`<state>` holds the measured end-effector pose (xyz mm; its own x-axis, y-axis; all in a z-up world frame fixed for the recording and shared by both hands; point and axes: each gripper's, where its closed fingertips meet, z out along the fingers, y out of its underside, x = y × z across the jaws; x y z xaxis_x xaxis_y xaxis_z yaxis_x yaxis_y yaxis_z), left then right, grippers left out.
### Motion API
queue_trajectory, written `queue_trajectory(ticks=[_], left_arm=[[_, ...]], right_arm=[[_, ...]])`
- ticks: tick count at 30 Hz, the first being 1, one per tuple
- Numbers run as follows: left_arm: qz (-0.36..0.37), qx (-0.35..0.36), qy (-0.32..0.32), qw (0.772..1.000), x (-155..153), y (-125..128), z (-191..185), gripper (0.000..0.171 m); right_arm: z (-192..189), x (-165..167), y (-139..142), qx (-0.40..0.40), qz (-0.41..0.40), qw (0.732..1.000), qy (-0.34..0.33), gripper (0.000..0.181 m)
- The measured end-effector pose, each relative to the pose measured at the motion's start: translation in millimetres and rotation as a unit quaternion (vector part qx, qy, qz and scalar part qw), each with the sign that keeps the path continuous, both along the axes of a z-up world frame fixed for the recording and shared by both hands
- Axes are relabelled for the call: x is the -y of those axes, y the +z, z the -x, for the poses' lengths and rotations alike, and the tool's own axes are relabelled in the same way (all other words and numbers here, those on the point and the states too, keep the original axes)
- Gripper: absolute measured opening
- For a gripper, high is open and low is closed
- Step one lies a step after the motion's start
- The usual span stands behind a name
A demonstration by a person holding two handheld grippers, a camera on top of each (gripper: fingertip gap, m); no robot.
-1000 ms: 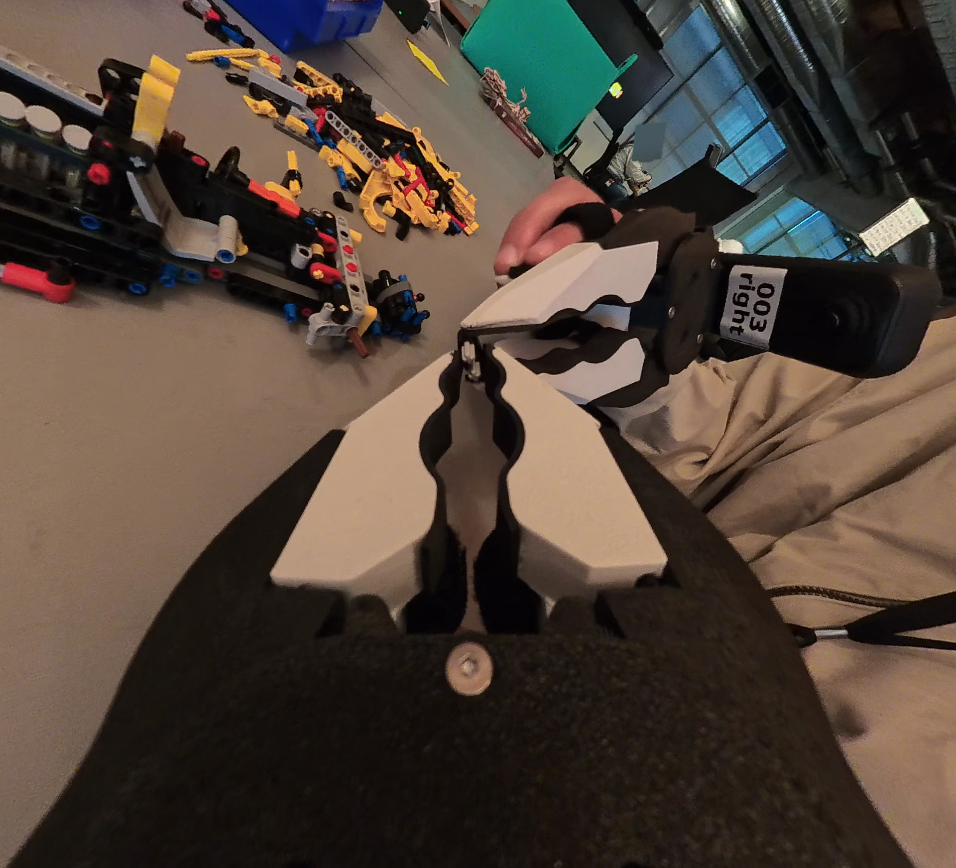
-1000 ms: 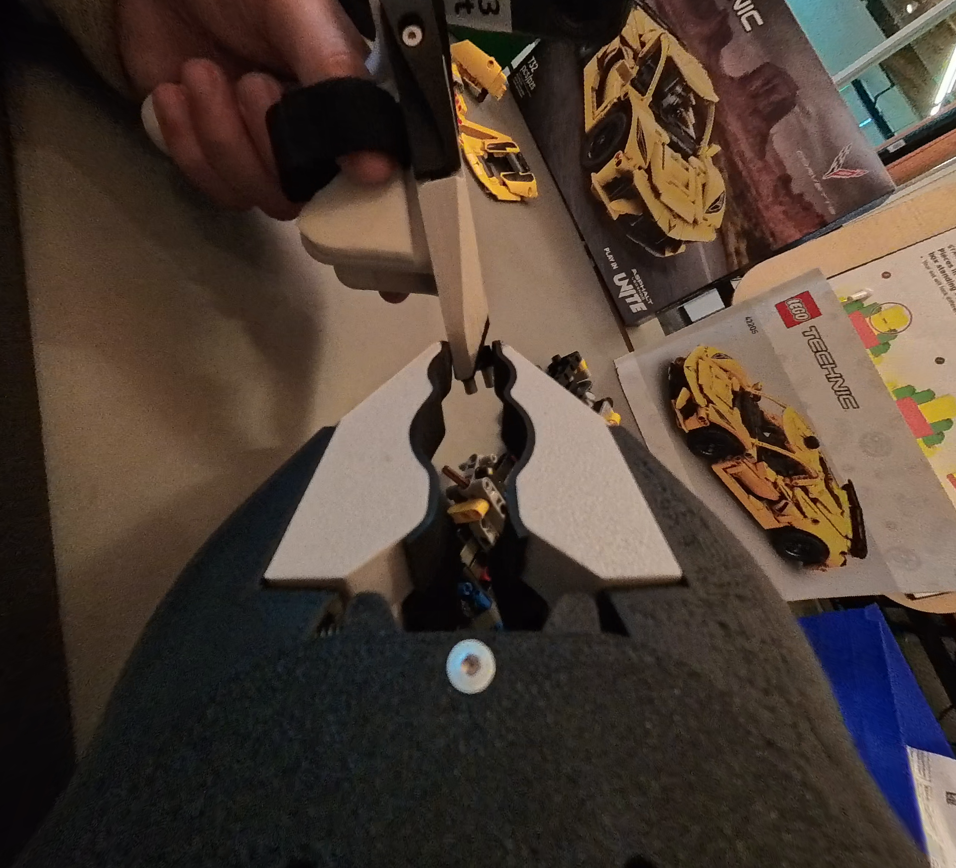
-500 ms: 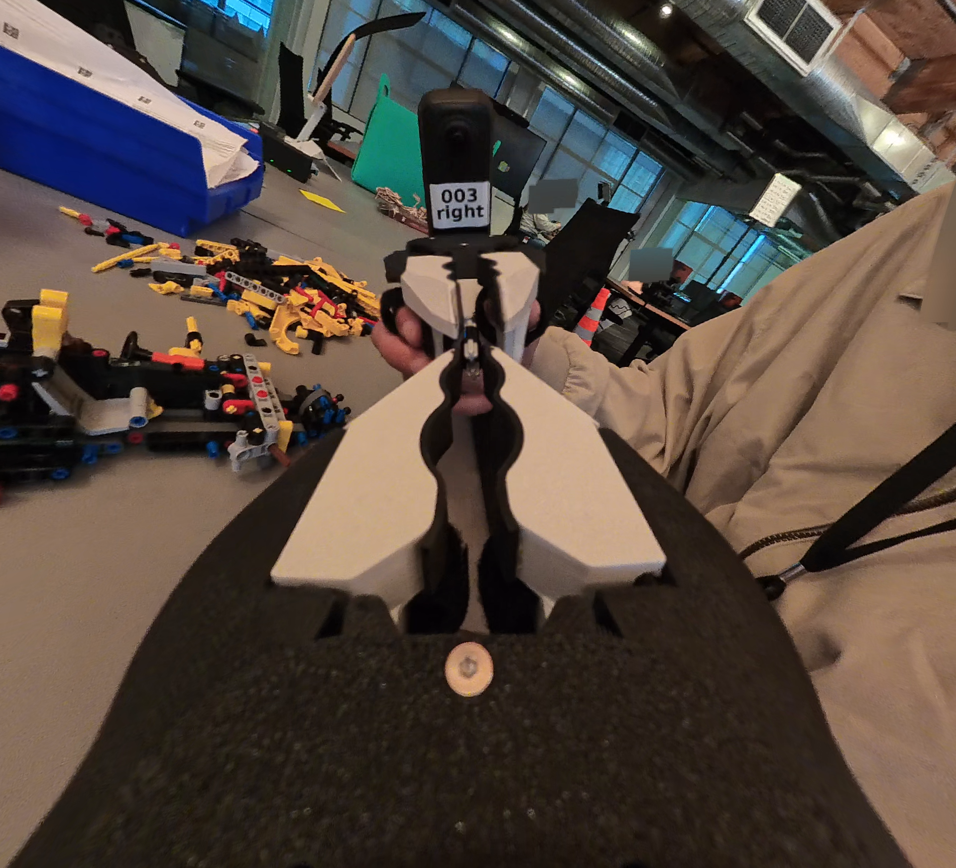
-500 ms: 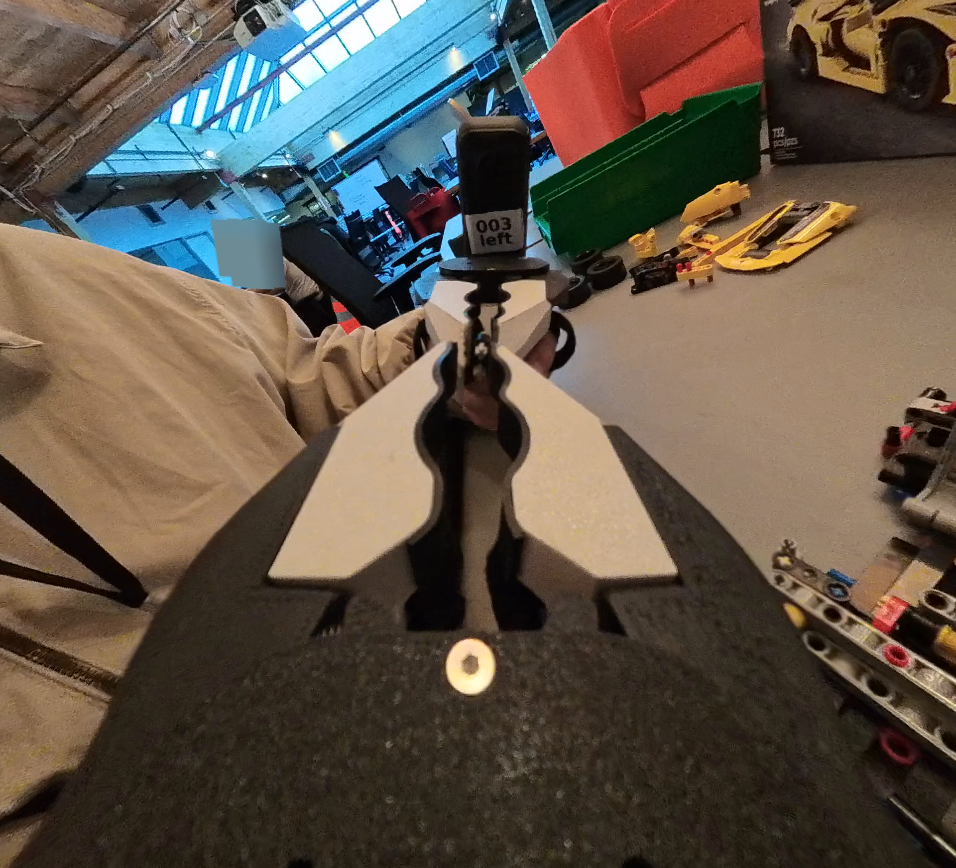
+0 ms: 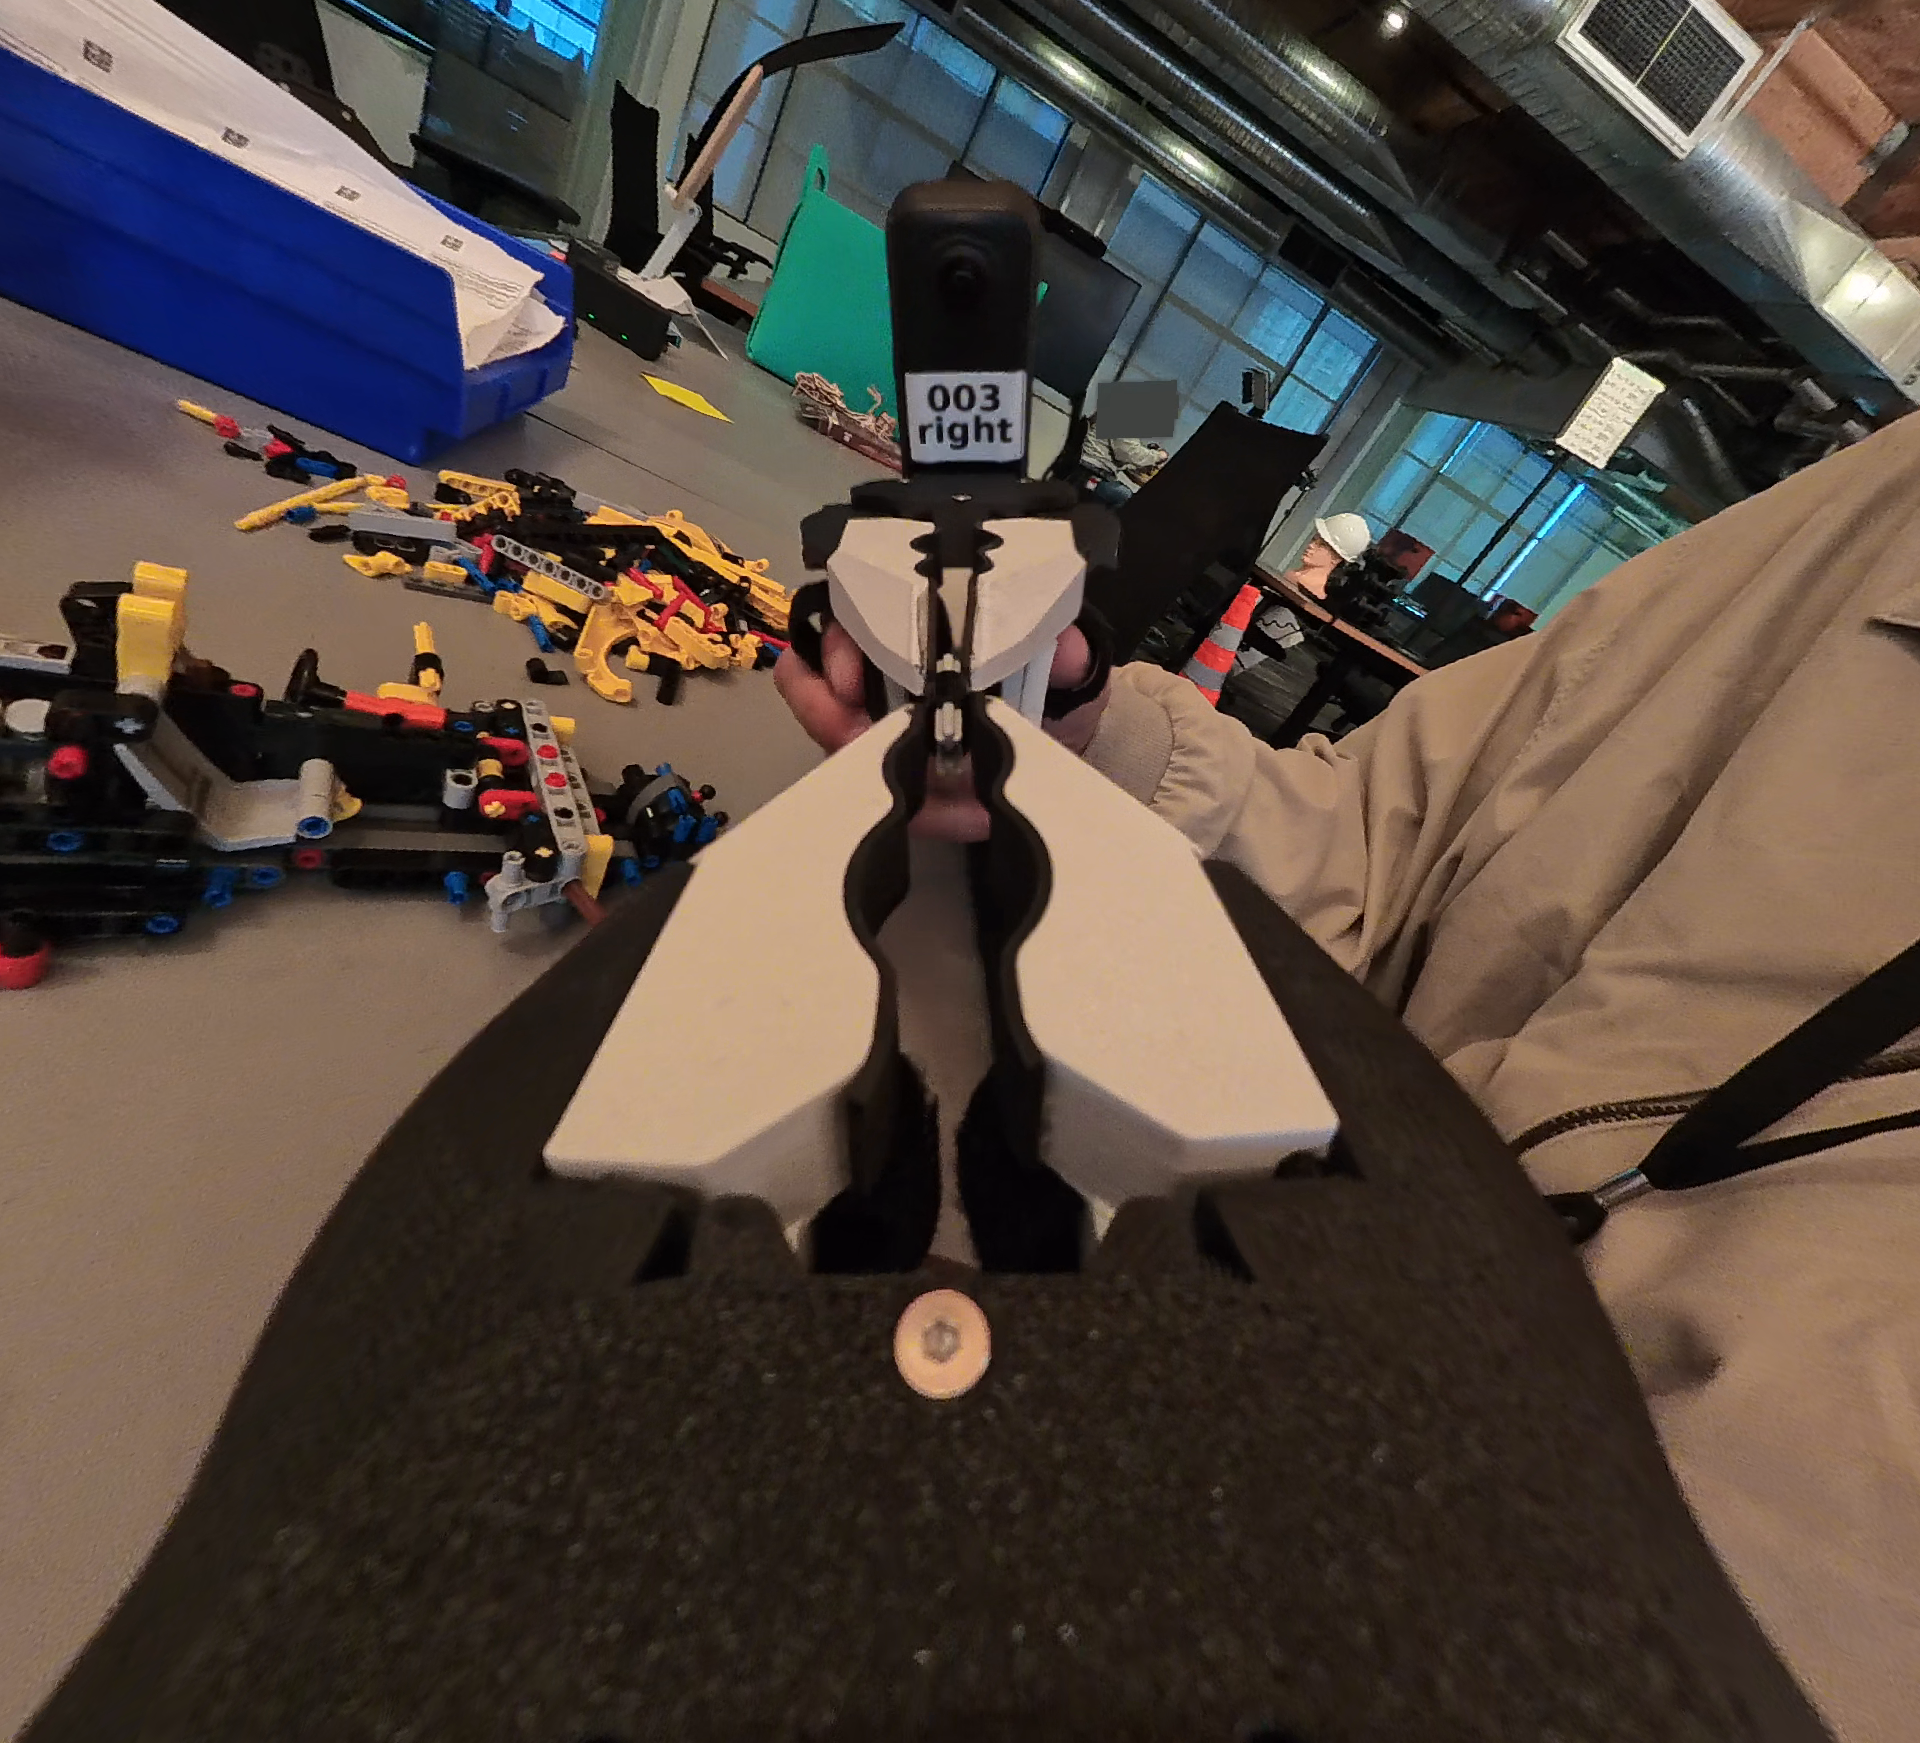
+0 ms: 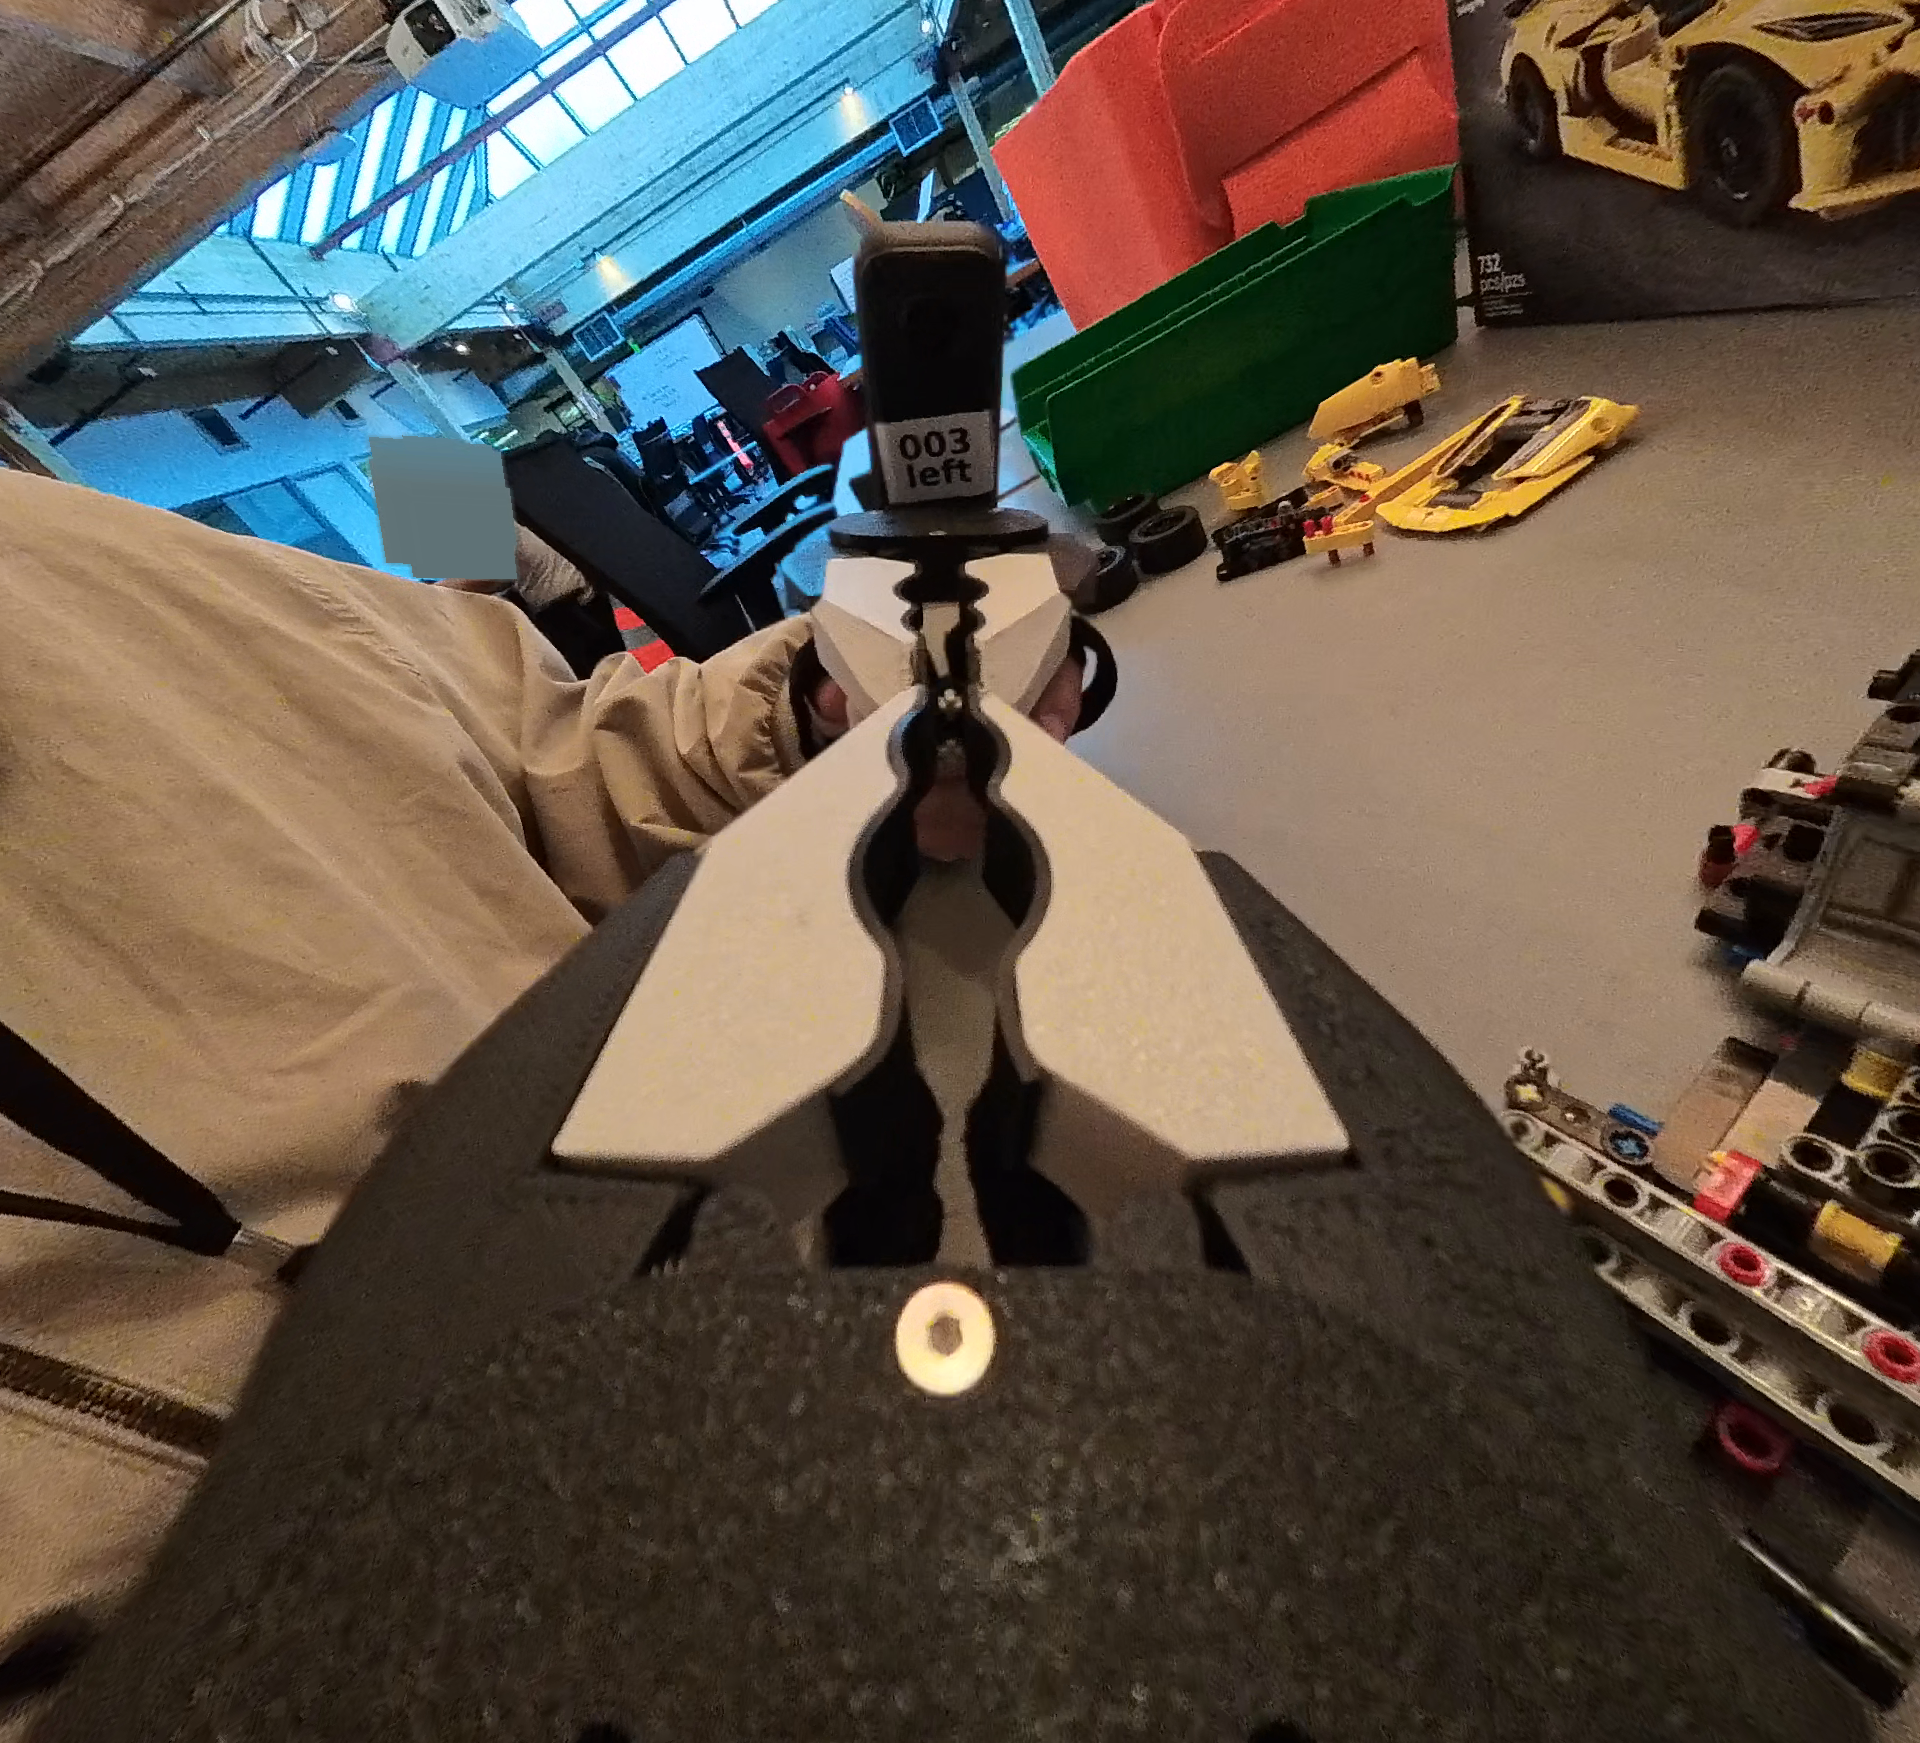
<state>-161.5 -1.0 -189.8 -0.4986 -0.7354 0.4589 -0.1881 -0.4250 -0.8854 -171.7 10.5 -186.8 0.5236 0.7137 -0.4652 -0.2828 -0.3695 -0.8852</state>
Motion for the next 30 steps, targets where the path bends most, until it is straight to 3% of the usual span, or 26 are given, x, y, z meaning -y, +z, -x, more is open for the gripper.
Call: queue_trajectory(ticks=[5, 9, 15, 16, 18, 19, 21, 23, 25, 26, 27, 30], left_arm=[[-0.002, 0.003, -0.001, 1.000, 2.6, 1.3, -0.7, 0.007], [-0.055, 0.045, 0.029, 0.997, 3.4, 11.6, 0.5, 0.006], [-0.052, 0.052, 0.048, 0.996, -1.9, 16.0, 0.6, 0.006], [-0.032, 0.067, 0.065, 0.995, -10.1, 23.4, 3.3, 0.006], [0.088, 0.119, 0.133, 0.980, -67.8, 48.1, 26.8, 0.006], [0.125, 0.129, 0.160, 0.971, -94.0, 50.1, 39.9, 0.006], [0.124, 0.129, 0.176, 0.968, -104.5, 50.0, 45.3, 0.007], [0.093, 0.117, 0.150, 0.977, -82.8, 49.8, 29.7, 0.007], [0.071, 0.098, 0.121, 0.985, -61.1, 42.9, 16.0, 0.007], [0.056, 0.081, 0.114, 0.989, -53.2, 35.2, 10.4, 0.007], [0.045, 0.061, 0.121, 0.990, -50.3, 26.7, 5.0, 0.007], [0.064, 0.038, 0.123, 0.990, -47.2, 17.8, -3.1, 0.007]], right_arm=[[0.4, 3.2, -0.3, -0.018, 0.019, 0.999, 0.021, 0.003], [0.6, 7.0, 9.5, -0.049, 0.016, 0.997, 0.052, 0.003], [-4.0, 4.6, 10.8, -0.039, 0.006, 0.998, 0.042, 0.001], [-5.4, 5.0, 11.6, -0.047, 0.003, 0.998, 0.042, 0.001], [-63.3, 11.9, 43.2, -0.165, -0.035, 0.986, -0.005, 0.000], [-91.9, 14.5, 41.5, -0.162, -0.040, 0.985, -0.047, 0.000], [-89.4, 13.6, 29.0, -0.121, -0.020, 0.991, -0.056, 0.000], [-60.7, -3.7, 11.9, -0.085, 0.008, 0.995, -0.053, 0.000], [-32.2, -16.9, -2.5, 0.040, -0.019, 0.997, -0.070, 0.000], [-23.9, -20.9, 1.4, 0.068, -0.057, 0.992, -0.094, 0.005], [-15.5, -22.7, 3.7, 0.099, -0.095, 0.984, -0.116, 0.022], [-12.4, -31.6, -2.1, 0.199, -0.125, 0.947, -0.219, 0.032]])
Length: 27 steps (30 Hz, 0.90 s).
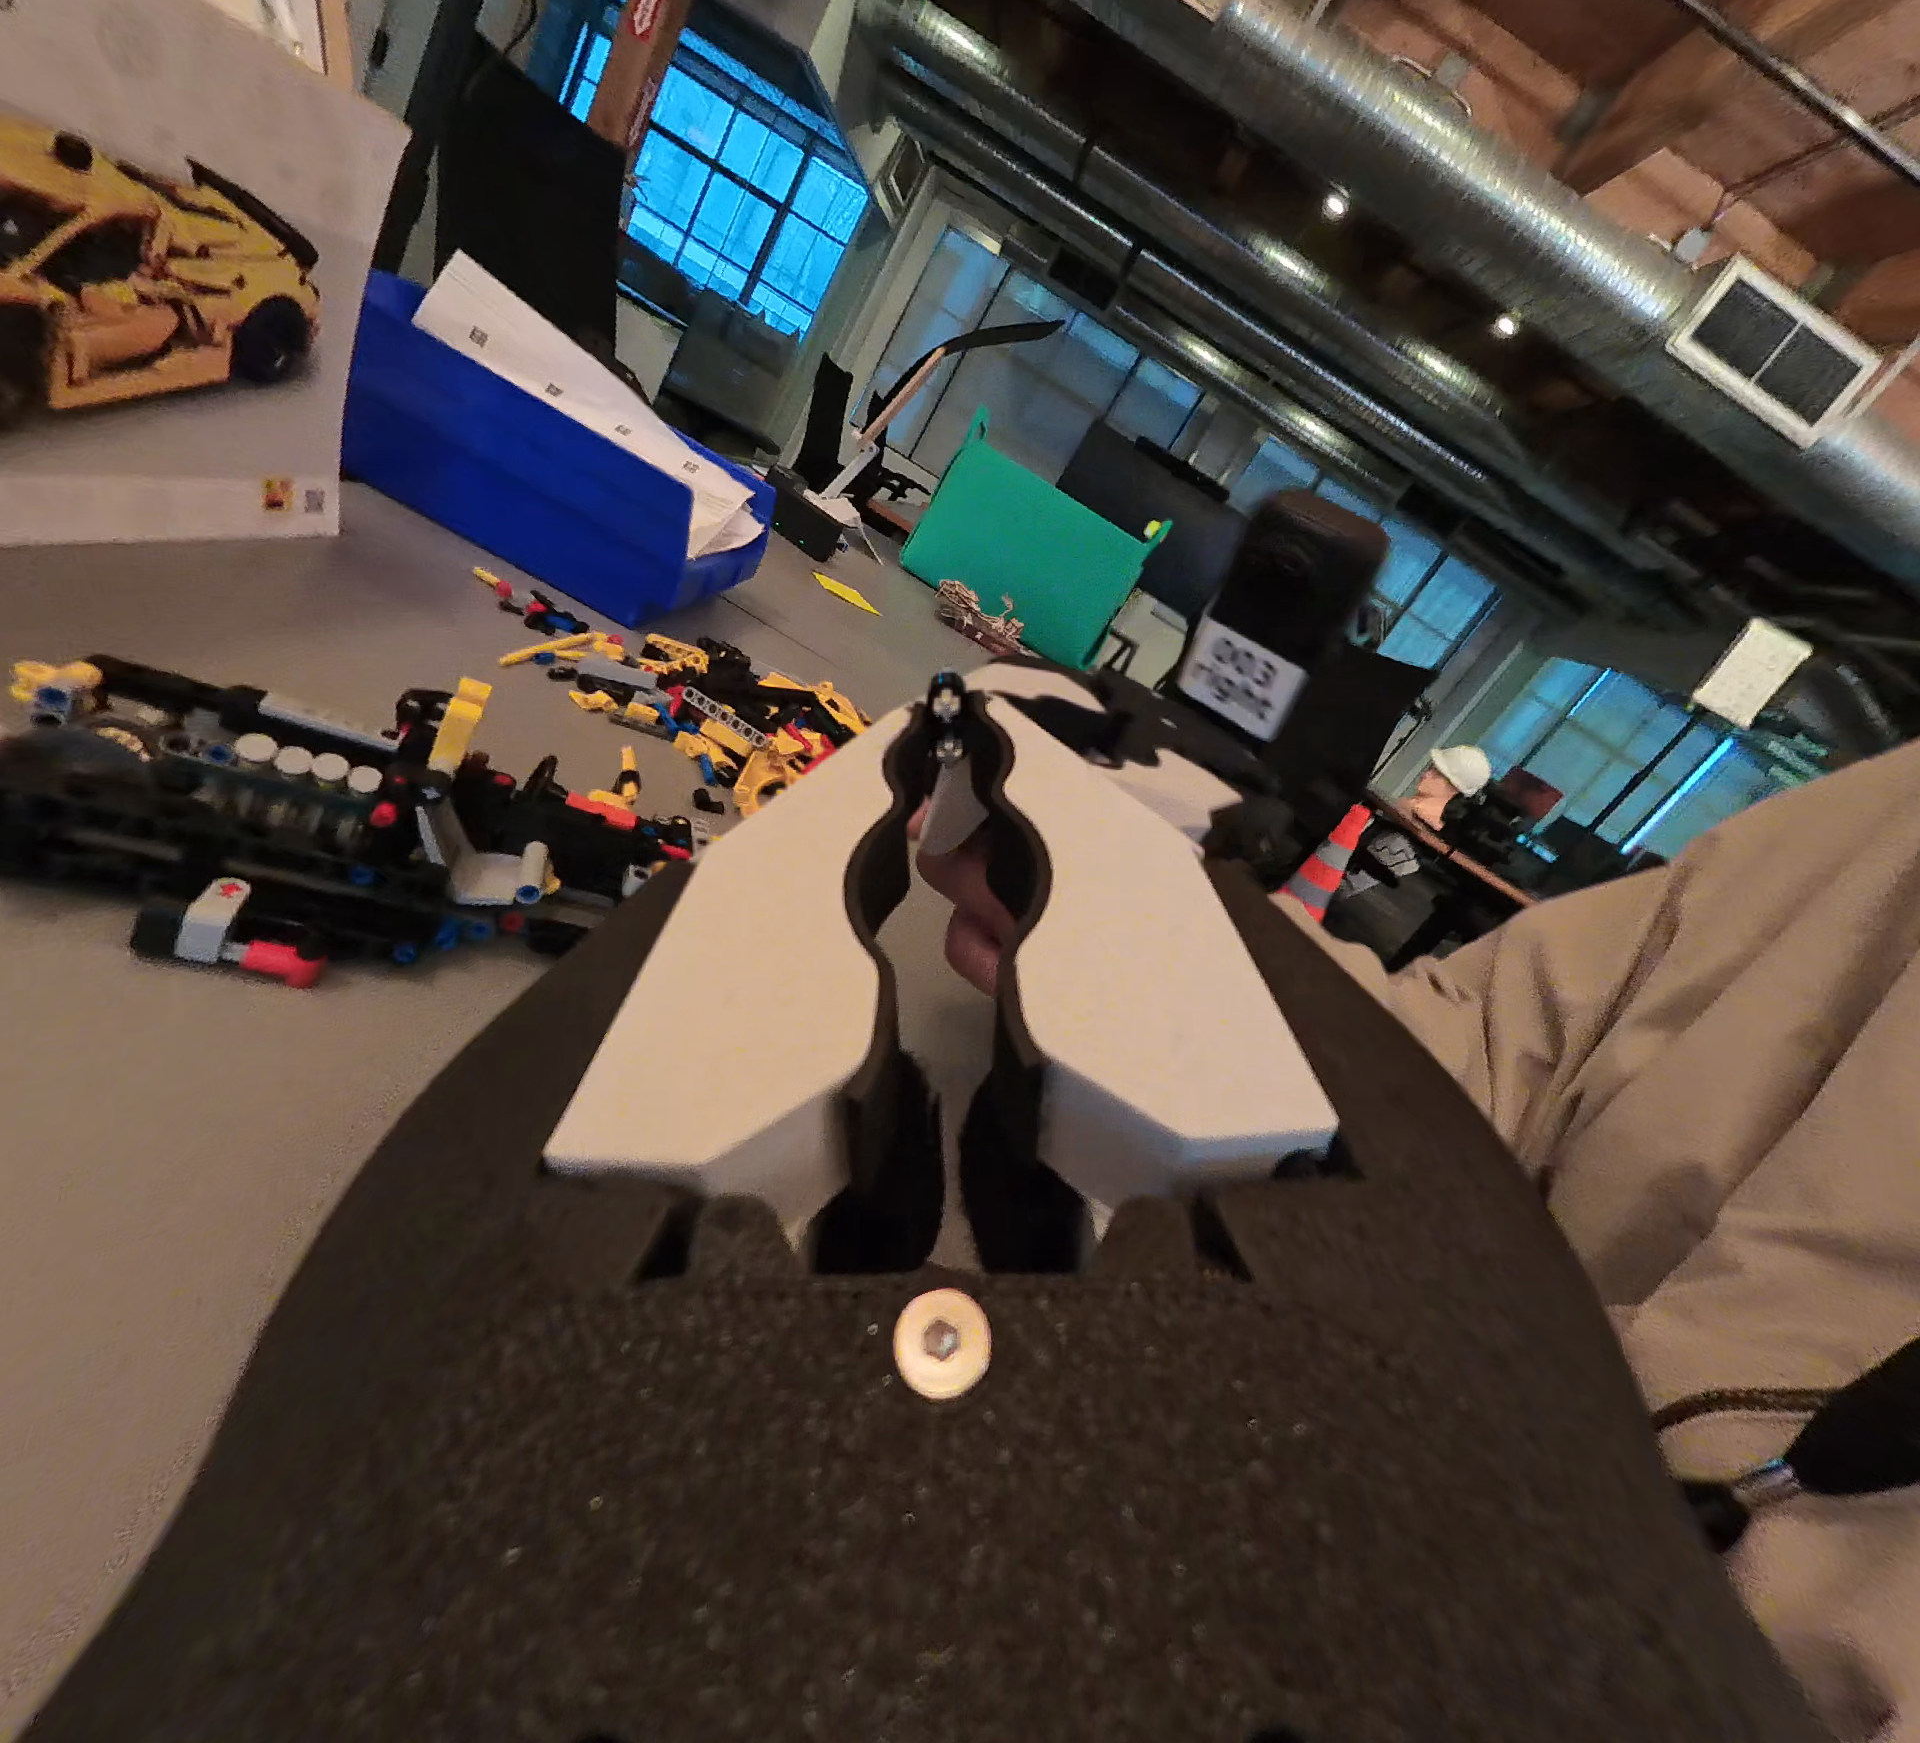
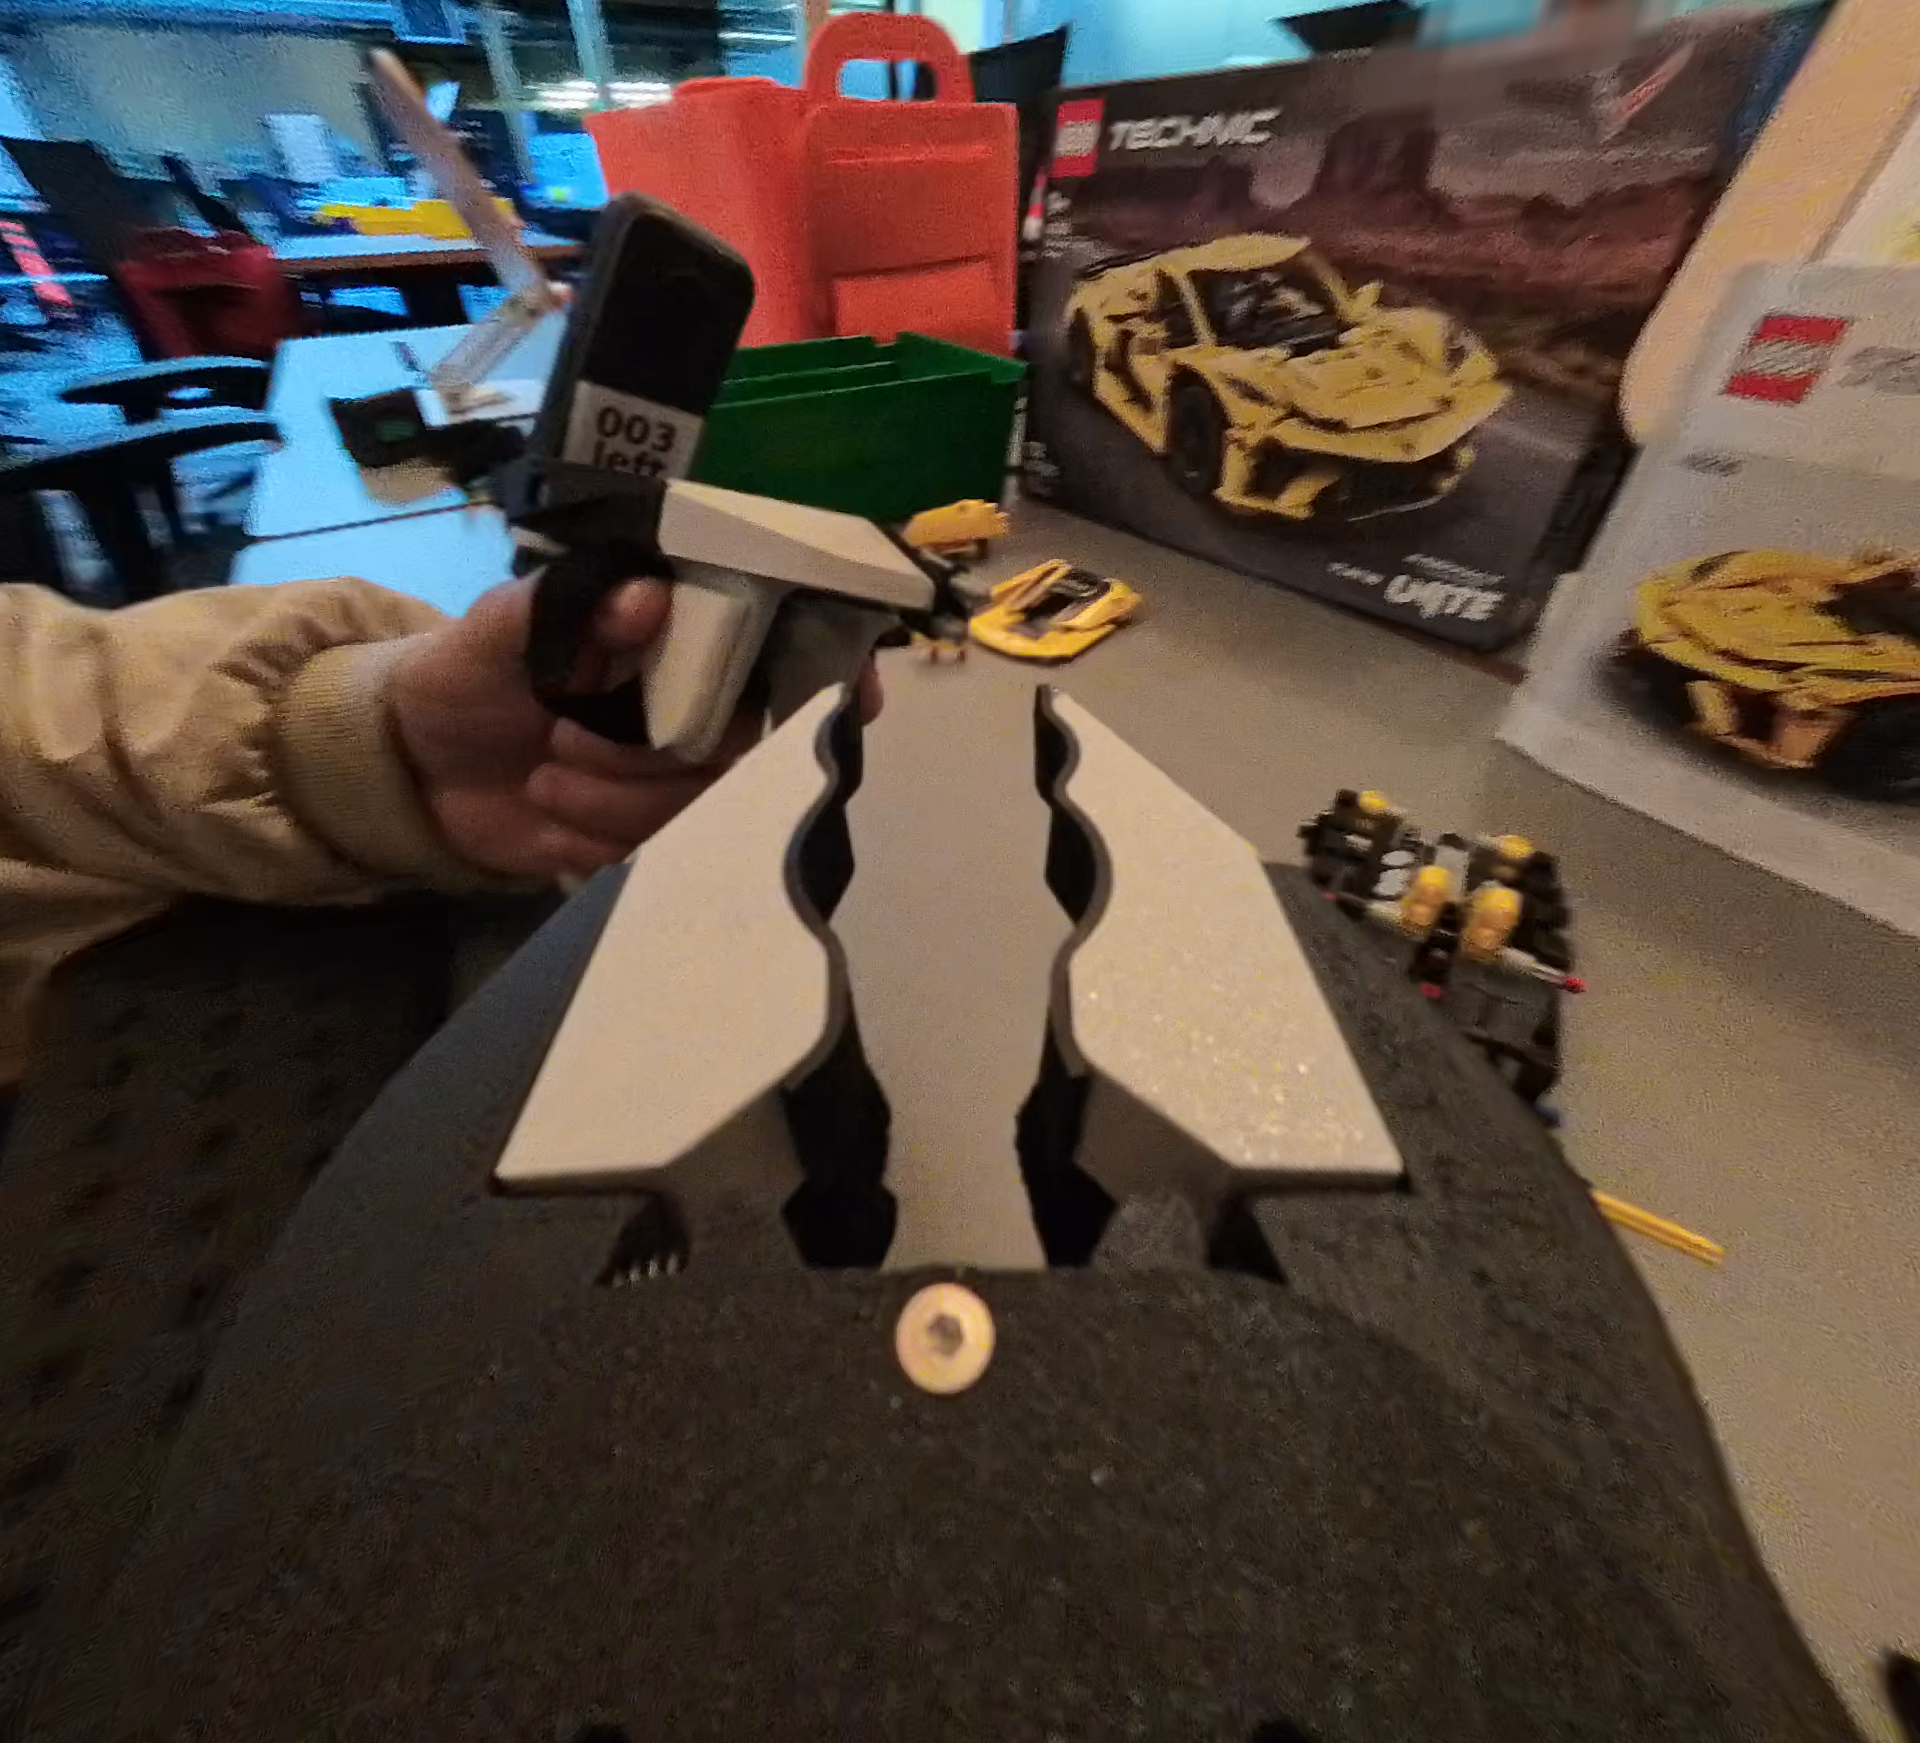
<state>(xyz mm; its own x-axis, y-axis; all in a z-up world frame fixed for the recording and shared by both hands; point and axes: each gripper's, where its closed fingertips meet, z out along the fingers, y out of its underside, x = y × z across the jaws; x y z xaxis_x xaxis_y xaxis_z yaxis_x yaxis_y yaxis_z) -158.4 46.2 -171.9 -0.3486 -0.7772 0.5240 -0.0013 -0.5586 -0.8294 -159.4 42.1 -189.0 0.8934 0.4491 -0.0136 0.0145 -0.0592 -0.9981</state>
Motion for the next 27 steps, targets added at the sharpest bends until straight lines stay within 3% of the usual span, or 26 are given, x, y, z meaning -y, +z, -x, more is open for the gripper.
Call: queue_trajectory(ticks=[2, 5, 7, 11, 14, 18, 19, 22, 27], left_arm=[[0.035, -0.009, -0.004, 0.999, -1.6, -4.5, -3.5, 0.007], [0.095, -0.008, -0.031, 0.995, 0.5, -6.9, -5.7, 0.007], [0.119, -0.010, -0.049, 0.992, 3.0, -8.1, -6.5, 0.007], [0.140, -0.017, -0.078, 0.987, 12.2, -10.7, -8.4, 0.007], [0.148, -0.019, -0.095, 0.984, 15.0, -11.2, -7.2, 0.007], [0.131, -0.055, -0.179, 0.974, 32.9, -18.8, 2.4, 0.008], [0.122, -0.061, -0.173, 0.975, 34.1, -21.5, 0.9, 0.007], [0.094, -0.058, -0.139, 0.984, 29.7, -22.8, -3.9, 0.007], [0.125, -0.062, -0.113, 0.984, 15.4, -26.5, -6.3, 0.007]], right_arm=[[-9.2, -1.9, 7.9, 0.036, -0.032, 0.996, -0.077, 0.029], [4.3, -6.8, -3.0, 0.094, -0.021, 0.992, -0.085, 0.042], [-6.5, -11.6, -5.1, 0.143, -0.028, 0.980, -0.136, 0.039], [-1.0, -10.4, -5.4, 0.148, -0.032, 0.981, -0.119, 0.034], [-3.1, -7.6, -9.2, 0.177, -0.026, 0.978, -0.103, 0.018], [9.3, 14.9, -19.9, 0.177, 0.021, 0.982, 0.068, 0.009], [6.0, 16.7, -20.6, 0.172, 0.036, 0.981, 0.076, 0.009], [-0.9, 12.7, -24.1, 0.172, 0.039, 0.983, 0.047, 0.009], [-1.0, 6.9, -21.0, 0.146, 0.040, 0.988, 0.015, 0.014]])
